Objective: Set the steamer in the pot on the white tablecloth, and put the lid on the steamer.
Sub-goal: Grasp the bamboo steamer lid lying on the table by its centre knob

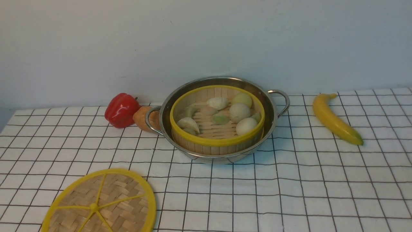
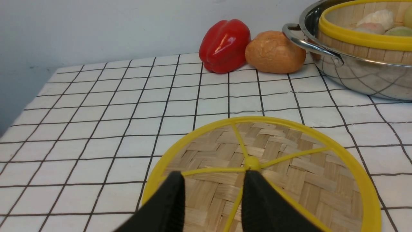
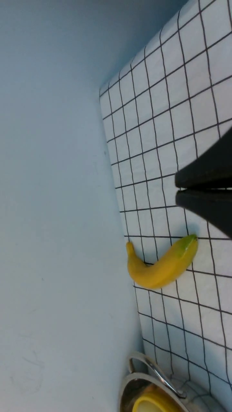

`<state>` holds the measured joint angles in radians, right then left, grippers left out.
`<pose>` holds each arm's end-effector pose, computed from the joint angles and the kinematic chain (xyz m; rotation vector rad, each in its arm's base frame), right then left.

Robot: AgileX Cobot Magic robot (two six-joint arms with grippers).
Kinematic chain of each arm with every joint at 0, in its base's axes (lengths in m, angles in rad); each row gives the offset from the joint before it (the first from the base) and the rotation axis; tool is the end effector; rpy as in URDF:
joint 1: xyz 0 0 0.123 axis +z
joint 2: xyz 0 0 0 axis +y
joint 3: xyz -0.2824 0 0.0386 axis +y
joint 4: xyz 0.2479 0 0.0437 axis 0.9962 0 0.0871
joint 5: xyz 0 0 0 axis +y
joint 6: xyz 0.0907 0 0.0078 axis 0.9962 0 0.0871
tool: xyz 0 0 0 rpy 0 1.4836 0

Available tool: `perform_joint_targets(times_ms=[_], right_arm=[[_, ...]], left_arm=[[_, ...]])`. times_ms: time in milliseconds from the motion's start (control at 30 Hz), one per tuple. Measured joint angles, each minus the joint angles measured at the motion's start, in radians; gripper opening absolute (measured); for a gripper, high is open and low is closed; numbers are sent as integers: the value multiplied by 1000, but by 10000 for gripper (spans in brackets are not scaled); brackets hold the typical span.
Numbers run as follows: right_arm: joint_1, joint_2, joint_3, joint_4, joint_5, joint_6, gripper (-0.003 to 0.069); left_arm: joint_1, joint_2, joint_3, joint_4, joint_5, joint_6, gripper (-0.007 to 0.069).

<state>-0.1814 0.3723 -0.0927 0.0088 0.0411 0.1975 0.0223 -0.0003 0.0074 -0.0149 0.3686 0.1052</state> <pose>0.0884 -0.0162 0.2141 0.3473 1.7706 0.0181 0.0530 0.0007 0.1774 0.0679 1.8587 0.0738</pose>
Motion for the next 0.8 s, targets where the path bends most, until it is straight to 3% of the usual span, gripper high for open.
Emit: perform_joint_targets(times_ms=[100, 333, 800], right_arm=[[0, -114, 72, 4, 8, 0, 32], [1, -339, 100, -14, 211, 0, 43], [14, -367, 101, -9, 296, -38, 75]], left_arm=[[0, 0, 0, 0, 0, 0, 243], [0, 0, 0, 0, 0, 0, 243], [0, 0, 0, 0, 0, 0, 243]])
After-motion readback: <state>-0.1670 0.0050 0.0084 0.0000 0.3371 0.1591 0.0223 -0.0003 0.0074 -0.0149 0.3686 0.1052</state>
